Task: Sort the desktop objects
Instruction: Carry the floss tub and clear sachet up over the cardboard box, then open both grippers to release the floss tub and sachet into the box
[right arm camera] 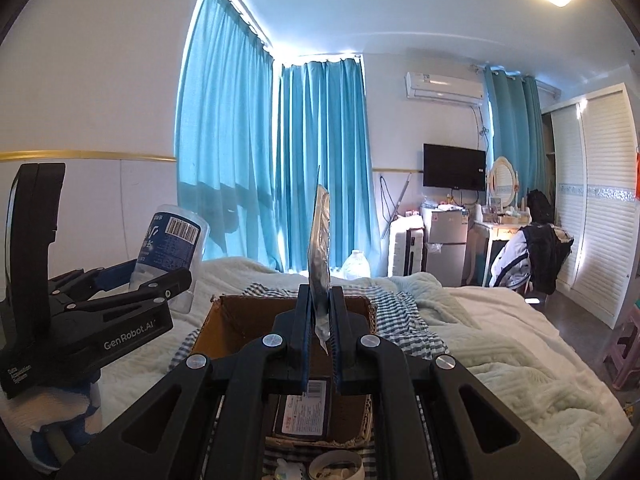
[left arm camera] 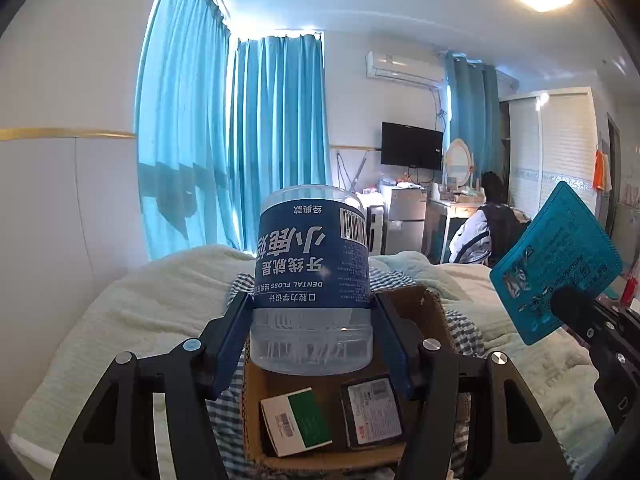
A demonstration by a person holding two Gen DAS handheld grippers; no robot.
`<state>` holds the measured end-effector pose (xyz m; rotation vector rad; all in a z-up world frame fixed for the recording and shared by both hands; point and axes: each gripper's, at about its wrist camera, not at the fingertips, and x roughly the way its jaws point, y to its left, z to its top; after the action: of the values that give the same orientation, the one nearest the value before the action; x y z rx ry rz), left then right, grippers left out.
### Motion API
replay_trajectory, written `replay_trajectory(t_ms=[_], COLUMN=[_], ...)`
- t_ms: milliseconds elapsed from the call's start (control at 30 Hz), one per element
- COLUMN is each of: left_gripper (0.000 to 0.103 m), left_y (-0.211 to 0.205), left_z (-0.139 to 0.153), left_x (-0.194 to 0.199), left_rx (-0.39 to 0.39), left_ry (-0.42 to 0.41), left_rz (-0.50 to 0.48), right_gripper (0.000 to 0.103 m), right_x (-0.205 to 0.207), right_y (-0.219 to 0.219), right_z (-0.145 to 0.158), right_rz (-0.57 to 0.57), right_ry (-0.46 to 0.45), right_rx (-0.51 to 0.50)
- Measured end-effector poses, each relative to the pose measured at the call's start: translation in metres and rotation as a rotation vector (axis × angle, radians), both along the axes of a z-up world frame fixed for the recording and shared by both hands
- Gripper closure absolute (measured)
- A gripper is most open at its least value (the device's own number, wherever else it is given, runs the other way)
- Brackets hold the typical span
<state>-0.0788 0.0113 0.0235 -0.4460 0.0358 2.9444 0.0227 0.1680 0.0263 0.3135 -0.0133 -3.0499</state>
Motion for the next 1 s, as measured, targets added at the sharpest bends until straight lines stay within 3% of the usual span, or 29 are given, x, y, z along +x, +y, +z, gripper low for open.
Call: replay_trajectory(t_ms=[267, 400, 533, 667, 767, 800, 833, 867, 900, 1000], left_gripper=[0.041, 0.041, 0.041, 0.04, 0.038, 0.031, 0.026, 0.019, 0.019, 0.019], left_y=[0.011, 0.014, 0.016, 0.027, 0.023, 0.022, 0.021, 0.021, 0.019, 0.015], left_z=[-0.05, -0.079, -0.097, -0.121, -0.124, -0.119, -0.116, -0.111, -0.106, -0.093], left_x=[-0.051, -0.068, -0.091, -0.107, -0.104, -0.101, -0.099, -0.093, -0.09, -0.074], left_rx=[-0.022, -0.074, -0.057, -0.164, -0.125, -0.108, -0.107, -0.112, -0.112, -0.12], left_ry=[-0.1, -0.135, -0.199, -0.266, -0.275, -0.264, -0.25, -0.23, -0.219, -0.19], left_rz=[-0.015, -0.02, -0.03, -0.017, -0.005, -0.012, -0.006, 0.007, 0.009, 0.014], right_gripper=[0.096, 0.096, 0.096, 0.095, 0.093, 0.087, 0.07, 0.061, 0.053, 0.053], right_x=[-0.059, -0.089, -0.114, -0.146, -0.153, -0.15, -0.146, -0.143, -0.138, -0.12], right_y=[-0.014, -0.017, -0.017, -0.013, -0.009, -0.005, -0.002, -0.001, -0.001, -0.001], right_z=[-0.034, -0.054, -0.074, -0.102, -0.121, -0.123, -0.122, -0.121, -0.118, -0.107], right_rz=[0.017, 0.022, 0.013, 0.028, -0.027, -0.031, -0.028, -0.027, -0.03, -0.04], right_ry=[-0.058, -0.099, -0.139, -0.243, -0.28, -0.279, -0.275, -0.268, -0.258, -0.224], right_rx=[0.078, 0.087, 0.097, 0.069, 0.097, 0.074, 0.06, 0.05, 0.046, 0.052])
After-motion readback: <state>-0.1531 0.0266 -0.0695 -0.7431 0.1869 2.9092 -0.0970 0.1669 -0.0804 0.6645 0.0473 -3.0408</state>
